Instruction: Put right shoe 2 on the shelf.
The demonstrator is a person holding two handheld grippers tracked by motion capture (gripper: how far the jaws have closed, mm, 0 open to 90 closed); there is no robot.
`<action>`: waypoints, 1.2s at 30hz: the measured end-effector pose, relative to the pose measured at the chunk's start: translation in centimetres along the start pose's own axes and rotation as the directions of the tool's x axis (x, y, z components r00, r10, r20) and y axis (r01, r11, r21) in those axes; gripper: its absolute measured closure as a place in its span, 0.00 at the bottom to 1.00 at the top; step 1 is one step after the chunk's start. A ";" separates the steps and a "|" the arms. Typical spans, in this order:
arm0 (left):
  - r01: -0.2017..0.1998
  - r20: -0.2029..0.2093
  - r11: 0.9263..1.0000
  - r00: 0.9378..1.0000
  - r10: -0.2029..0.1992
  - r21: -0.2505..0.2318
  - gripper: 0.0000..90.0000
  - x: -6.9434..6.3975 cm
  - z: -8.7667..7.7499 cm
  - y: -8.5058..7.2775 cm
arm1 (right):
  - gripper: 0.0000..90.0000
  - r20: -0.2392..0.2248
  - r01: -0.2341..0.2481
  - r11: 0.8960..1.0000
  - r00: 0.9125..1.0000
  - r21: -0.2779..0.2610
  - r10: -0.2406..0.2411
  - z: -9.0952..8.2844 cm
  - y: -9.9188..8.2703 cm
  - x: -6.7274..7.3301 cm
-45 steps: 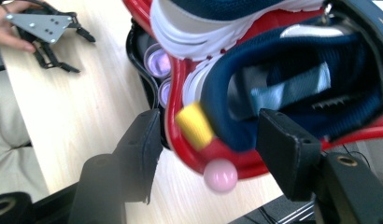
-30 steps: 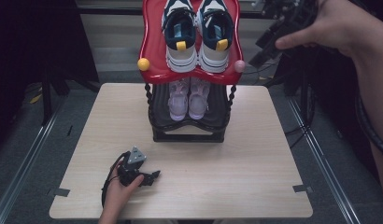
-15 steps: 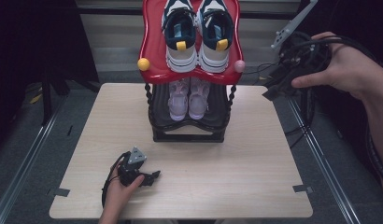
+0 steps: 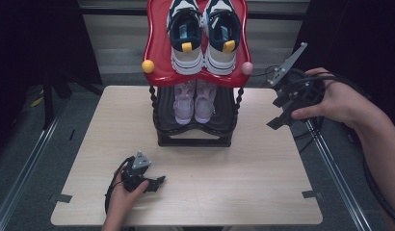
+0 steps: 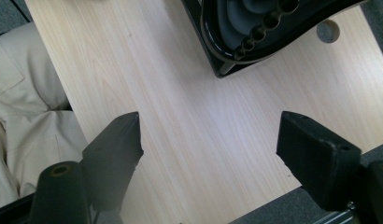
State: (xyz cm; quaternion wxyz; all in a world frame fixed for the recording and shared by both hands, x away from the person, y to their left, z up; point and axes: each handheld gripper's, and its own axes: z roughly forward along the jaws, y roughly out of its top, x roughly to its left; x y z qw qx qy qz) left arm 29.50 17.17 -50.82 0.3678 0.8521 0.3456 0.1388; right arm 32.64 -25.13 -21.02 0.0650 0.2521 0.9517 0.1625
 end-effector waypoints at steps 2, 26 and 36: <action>0.000 0.000 1.000 1.000 0.000 0.000 0.14 0.0 0.0 0.0 | 0.23 -0.010 -0.004 1.000 1.000 -0.001 0.004 0.7 -0.3 0.0; -0.004 -0.001 1.000 1.000 0.004 0.002 0.14 0.0 0.0 0.0 | 0.19 -0.077 -0.015 0.999 0.997 -0.048 0.012 9.4 -3.7 2.1; -0.004 -0.001 1.000 1.000 0.004 0.002 0.14 0.0 0.0 0.0 | 0.19 -0.093 -0.023 0.996 0.996 -0.085 0.015 12.6 -5.4 2.9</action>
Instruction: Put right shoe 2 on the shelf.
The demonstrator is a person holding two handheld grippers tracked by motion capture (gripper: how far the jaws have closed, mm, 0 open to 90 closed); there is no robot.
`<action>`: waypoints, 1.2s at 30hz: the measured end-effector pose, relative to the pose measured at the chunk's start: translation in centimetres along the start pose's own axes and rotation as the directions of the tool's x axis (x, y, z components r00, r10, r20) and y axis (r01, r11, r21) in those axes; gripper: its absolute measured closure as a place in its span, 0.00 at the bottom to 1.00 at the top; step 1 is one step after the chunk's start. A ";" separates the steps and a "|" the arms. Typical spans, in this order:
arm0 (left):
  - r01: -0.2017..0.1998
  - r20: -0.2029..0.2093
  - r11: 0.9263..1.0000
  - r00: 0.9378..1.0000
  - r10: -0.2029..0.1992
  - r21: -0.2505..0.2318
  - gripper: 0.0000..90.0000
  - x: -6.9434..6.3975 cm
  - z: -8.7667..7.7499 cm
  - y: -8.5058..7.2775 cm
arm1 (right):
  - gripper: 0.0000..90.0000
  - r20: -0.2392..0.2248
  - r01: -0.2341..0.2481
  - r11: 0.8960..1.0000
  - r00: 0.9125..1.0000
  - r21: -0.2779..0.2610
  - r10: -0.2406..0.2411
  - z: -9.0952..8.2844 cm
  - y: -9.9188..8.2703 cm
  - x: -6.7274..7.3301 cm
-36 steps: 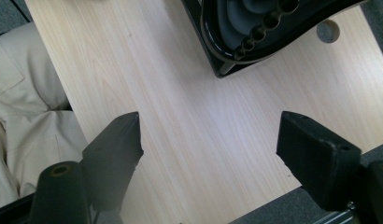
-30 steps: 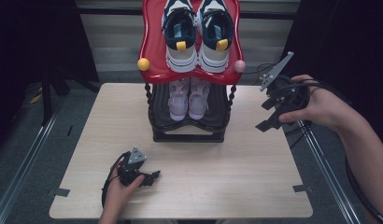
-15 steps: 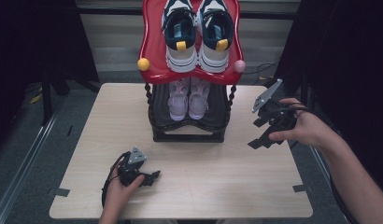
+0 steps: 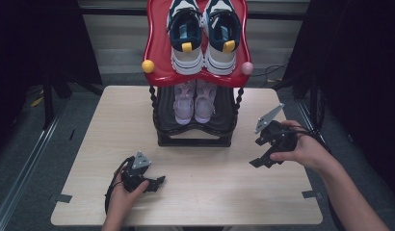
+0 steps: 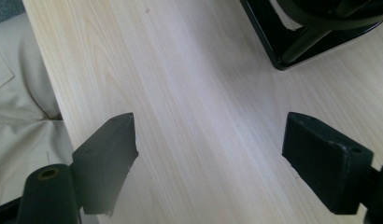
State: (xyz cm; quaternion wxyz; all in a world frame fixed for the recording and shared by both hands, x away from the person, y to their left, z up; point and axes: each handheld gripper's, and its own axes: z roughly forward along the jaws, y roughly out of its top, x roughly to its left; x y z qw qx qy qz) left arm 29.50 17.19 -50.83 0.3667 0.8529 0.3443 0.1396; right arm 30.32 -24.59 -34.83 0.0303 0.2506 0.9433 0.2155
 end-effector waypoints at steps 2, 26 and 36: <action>0.000 0.000 1.000 1.000 0.000 0.000 0.14 0.0 0.0 0.0 | 0.19 -0.006 0.001 1.000 1.000 -0.025 -0.002 0.7 -0.5 0.1; 0.000 0.000 1.000 1.000 0.000 -0.001 0.14 0.0 0.0 0.0 | 0.20 -0.039 -0.060 0.996 0.998 -0.062 0.058 7.7 -5.5 1.2; 0.000 0.000 1.000 1.000 0.000 -0.001 0.14 0.0 0.0 0.0 | 0.20 -0.035 -0.058 0.994 0.998 -0.095 0.054 9.7 -6.6 1.6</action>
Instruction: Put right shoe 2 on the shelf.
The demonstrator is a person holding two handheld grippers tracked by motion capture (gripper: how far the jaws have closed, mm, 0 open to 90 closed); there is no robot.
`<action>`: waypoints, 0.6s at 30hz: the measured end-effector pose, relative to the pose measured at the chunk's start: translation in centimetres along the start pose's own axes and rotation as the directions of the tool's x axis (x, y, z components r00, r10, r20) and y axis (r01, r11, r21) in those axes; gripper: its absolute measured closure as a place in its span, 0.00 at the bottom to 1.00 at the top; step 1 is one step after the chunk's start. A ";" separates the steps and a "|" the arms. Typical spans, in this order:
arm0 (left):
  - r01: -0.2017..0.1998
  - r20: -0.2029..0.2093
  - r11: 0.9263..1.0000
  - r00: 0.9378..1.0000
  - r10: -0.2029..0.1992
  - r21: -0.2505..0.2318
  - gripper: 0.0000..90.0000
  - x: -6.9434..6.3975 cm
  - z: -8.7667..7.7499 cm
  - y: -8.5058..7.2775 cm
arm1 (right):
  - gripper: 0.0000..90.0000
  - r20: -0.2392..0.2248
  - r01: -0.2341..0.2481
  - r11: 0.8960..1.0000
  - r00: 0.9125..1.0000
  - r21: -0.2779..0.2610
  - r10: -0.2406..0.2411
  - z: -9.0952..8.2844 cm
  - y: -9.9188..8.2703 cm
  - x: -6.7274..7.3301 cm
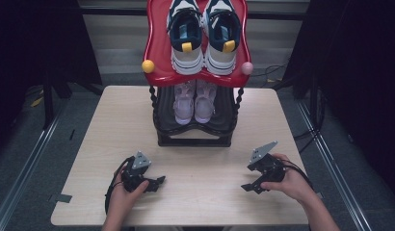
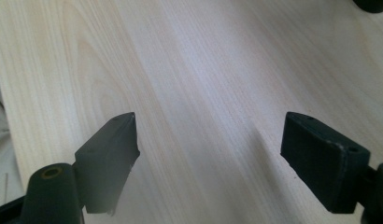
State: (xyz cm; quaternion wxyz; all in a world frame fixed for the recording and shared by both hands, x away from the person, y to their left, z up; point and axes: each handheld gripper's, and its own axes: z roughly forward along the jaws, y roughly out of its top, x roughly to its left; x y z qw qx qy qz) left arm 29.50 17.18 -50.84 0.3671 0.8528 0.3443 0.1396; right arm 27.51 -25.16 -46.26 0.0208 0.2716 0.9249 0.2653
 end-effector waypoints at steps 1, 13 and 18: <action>0.000 0.000 1.000 1.000 0.000 0.000 0.14 0.0 0.0 0.0 | 0.20 -0.001 0.002 1.000 1.000 -0.006 -0.002 0.2 -0.1 0.0; 0.000 -0.001 1.000 1.000 0.000 0.000 0.14 0.0 0.0 0.0 | 0.19 -0.009 0.018 0.999 1.000 -0.042 -0.018 2.2 -1.6 0.2; 0.000 -0.001 1.000 1.000 0.000 0.000 0.14 0.0 0.0 0.0 | 0.18 0.003 0.024 0.995 1.000 -0.098 -0.024 2.4 -2.0 0.4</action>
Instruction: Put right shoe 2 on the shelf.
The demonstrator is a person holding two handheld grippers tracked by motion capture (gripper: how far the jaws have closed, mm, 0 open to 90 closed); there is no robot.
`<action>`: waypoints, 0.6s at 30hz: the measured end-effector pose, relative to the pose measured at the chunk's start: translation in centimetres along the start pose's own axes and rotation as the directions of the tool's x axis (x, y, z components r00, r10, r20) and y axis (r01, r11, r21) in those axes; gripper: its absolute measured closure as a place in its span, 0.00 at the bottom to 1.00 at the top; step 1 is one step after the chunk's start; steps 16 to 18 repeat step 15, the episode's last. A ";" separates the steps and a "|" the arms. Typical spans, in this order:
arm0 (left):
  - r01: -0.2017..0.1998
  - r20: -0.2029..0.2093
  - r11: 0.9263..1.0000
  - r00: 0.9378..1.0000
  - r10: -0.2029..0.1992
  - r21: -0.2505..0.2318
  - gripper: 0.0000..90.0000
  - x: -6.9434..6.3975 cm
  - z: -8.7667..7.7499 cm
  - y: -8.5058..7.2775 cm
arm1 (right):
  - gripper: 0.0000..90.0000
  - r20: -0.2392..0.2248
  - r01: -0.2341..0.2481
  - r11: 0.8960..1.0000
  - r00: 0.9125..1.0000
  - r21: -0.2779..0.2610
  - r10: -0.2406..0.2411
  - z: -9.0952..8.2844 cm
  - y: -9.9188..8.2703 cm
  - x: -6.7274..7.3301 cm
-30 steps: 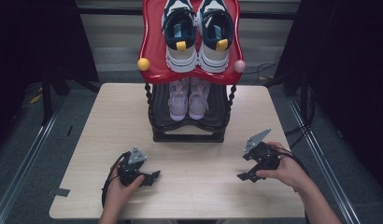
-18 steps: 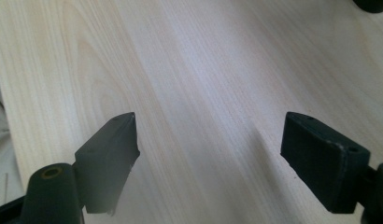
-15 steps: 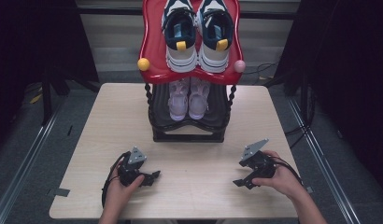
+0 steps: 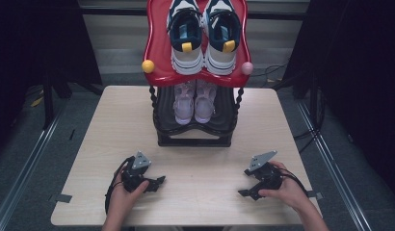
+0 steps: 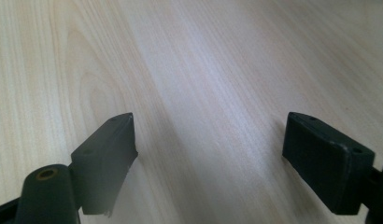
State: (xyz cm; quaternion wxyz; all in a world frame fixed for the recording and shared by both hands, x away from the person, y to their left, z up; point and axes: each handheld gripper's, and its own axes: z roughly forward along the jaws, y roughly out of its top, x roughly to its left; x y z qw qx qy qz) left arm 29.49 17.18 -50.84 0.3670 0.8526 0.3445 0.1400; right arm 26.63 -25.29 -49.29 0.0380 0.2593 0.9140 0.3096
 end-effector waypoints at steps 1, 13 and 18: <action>0.000 0.000 1.000 1.000 0.000 0.000 0.14 0.0 0.0 0.0 | 0.18 0.006 0.003 1.000 1.000 -0.005 -0.003 0.0 -0.1 0.1; -0.003 0.003 1.000 1.000 0.003 0.002 0.14 0.0 0.0 0.0 | 0.16 0.062 0.014 0.994 0.998 -0.112 -0.007 0.3 -1.5 0.8; -0.004 0.003 1.000 1.000 0.004 0.002 0.14 0.0 0.0 0.0 | 0.16 0.065 0.010 0.991 0.998 -0.134 -0.001 0.4 -1.7 0.9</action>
